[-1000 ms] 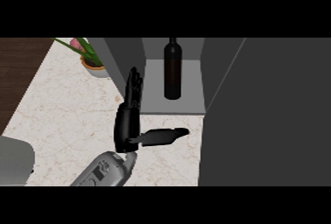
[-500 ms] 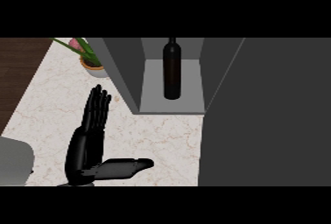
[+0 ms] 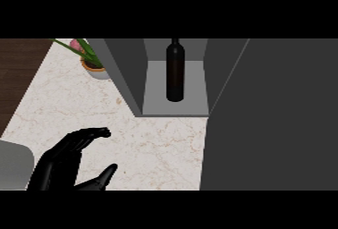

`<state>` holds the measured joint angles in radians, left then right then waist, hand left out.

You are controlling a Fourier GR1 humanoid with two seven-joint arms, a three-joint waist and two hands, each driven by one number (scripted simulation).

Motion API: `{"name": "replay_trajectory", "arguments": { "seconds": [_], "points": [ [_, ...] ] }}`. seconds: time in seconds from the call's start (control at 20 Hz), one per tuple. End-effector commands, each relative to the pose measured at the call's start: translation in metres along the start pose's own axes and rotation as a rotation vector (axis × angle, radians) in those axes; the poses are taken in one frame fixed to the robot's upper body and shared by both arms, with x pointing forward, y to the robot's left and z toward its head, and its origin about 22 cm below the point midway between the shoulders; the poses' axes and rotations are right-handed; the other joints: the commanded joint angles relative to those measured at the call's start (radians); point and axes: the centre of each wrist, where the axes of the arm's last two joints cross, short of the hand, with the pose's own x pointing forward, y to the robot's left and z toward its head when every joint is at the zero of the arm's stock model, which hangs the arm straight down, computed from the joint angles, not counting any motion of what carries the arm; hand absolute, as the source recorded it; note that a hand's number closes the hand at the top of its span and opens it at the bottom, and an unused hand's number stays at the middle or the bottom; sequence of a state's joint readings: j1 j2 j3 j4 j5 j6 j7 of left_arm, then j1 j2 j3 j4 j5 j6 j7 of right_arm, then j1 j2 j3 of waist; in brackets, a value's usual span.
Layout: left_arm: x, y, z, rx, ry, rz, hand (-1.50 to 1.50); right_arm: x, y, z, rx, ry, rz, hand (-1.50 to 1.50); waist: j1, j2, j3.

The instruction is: Pick up the wine, place it into the cabinet and close the cabinet

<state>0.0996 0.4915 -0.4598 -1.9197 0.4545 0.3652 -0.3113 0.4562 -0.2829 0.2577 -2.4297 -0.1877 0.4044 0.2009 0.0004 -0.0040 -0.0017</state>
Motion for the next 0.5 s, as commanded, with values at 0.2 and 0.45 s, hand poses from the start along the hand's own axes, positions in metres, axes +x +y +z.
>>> {"name": "replay_trajectory", "arguments": {
  "seconds": [0.2,0.45],
  "points": [
    [0.008,0.048,0.013,-0.018,-0.011,-0.010,1.50,0.035,0.002,0.020,0.065,-0.060,0.035,1.50,-0.006,0.002,0.001],
    [0.016,0.069,0.035,-0.039,0.009,0.015,1.50,0.025,0.011,0.011,0.106,-0.080,-0.099,1.50,0.009,0.001,0.000]
  ]
}}
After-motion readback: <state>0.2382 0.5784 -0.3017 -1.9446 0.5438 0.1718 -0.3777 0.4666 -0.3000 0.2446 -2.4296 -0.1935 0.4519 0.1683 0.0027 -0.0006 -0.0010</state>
